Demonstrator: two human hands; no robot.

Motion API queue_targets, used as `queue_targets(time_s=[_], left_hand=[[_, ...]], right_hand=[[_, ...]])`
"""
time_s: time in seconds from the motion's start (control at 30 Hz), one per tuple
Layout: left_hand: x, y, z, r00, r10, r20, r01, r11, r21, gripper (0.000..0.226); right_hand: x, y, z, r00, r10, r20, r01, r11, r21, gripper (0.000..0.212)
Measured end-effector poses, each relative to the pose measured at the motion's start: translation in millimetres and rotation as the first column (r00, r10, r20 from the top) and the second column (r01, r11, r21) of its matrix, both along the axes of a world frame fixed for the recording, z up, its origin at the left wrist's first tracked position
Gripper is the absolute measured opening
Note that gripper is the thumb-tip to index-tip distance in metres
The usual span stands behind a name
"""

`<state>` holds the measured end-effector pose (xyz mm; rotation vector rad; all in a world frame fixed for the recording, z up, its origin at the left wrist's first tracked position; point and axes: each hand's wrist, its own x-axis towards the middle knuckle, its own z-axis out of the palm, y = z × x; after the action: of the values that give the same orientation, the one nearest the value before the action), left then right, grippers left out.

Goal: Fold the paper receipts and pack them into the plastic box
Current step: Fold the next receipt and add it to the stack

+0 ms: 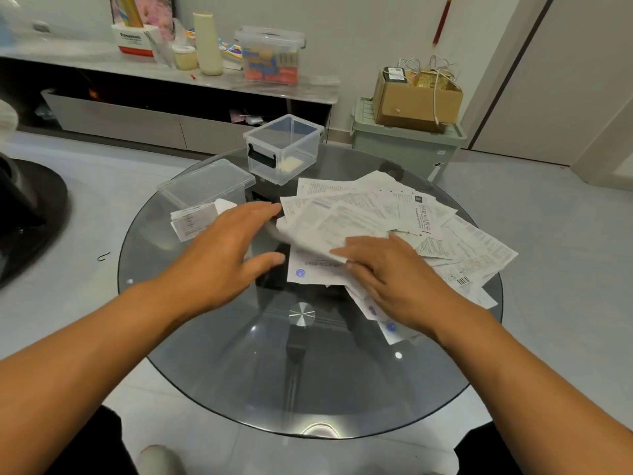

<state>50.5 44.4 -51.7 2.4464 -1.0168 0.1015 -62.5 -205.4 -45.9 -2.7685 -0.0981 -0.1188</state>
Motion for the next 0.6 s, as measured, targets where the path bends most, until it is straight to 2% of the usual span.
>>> queue_targets(time_s=[0.1,0.17,0.27,0.37,0.5,0.6], left_hand=[[-7.0,-5.9,2.6,0.974,-0.209,-0.087,0.208,0.978,-0.018,0.095],[-11.3,-8.2,0.8,0.951,-0.254,-0.176,0.265,0.963,0.043,0.104],[-17.7,-10.3,4.1,0.917,-0.201,-0.346,0.255,0.960,0.119,0.104],[-17.9,-14.3,6.4,0.906,-0.170,-0.387,0.236,0.963,0.130,0.086],[-14.7,-13.2,9.1,0.864,-0.189,-0.466,0.235,0.971,0.043,0.087],[-16.8,-14.3,12.9,0.797,-0.306,-0.521,0.324,0.944,-0.059,0.083]], right_hand=[[-18.9,-2.7,0.9,0.976,0.121,-0.180,-0.127,0.992,-0.018,0.040],[-23.9,-6.0,-1.7,0.957,0.126,-0.260,-0.129,0.992,0.004,0.042],[-25.7,-9.4,-2.9,0.954,0.124,-0.274,-0.117,0.992,0.042,0.041],[-27.3,-15.2,-3.2,0.948,0.117,-0.296,-0.092,0.991,0.099,0.041],[-29.2,-15.7,2.6,0.971,0.004,-0.240,0.073,0.947,0.313,0.035],[-27.3,-14.6,2.1,0.984,-0.074,-0.161,0.139,0.886,0.442,0.030]])
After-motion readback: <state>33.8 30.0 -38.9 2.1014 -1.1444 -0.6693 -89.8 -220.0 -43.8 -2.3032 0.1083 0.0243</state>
